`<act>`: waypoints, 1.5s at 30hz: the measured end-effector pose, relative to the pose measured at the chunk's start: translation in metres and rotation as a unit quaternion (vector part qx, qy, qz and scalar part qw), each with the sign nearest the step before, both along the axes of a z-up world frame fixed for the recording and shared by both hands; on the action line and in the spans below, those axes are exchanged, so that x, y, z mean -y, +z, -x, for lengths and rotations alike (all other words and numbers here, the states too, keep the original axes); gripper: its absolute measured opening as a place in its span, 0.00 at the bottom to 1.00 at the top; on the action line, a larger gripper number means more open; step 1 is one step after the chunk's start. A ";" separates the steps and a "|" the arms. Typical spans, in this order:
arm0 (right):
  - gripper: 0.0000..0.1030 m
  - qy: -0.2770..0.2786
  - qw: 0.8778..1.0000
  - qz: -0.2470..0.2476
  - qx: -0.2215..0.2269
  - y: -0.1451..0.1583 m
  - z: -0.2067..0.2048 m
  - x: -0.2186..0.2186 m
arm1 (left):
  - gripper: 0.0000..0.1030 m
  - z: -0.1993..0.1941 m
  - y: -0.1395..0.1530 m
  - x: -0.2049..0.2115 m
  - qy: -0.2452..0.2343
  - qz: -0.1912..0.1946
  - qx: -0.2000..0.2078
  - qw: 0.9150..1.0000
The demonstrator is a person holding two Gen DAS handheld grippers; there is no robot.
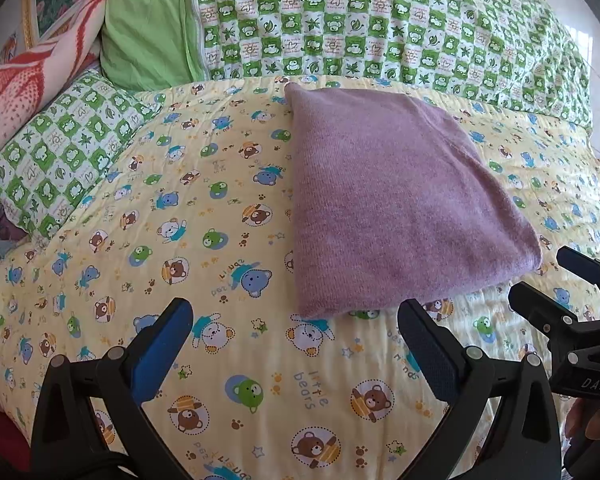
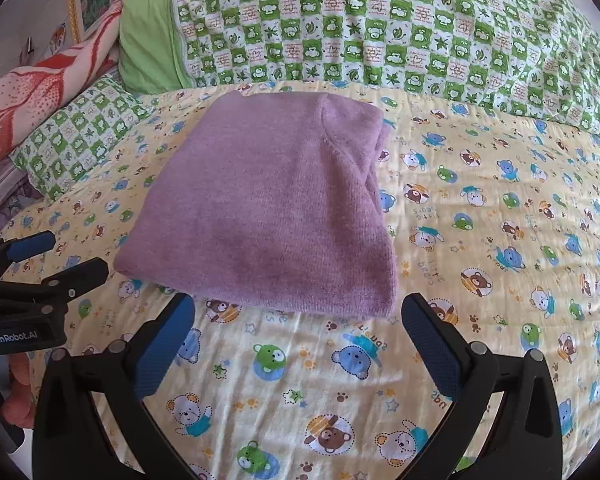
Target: Fold small clothes
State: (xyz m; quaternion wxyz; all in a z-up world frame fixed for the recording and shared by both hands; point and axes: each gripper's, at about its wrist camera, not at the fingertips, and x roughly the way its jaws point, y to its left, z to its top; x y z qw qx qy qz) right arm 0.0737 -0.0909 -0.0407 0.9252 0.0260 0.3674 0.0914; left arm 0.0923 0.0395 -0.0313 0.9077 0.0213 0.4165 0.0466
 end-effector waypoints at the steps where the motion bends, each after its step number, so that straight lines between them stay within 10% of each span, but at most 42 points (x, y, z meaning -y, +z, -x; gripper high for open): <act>1: 1.00 0.000 1.000 0.000 0.000 0.000 0.000 0.000 | 0.99 0.000 0.000 0.000 0.001 0.001 0.000 1.000; 45: 1.00 0.008 1.000 -0.011 0.001 0.010 -0.015 0.004 | 0.99 -0.005 0.009 0.001 0.001 0.008 0.004 1.000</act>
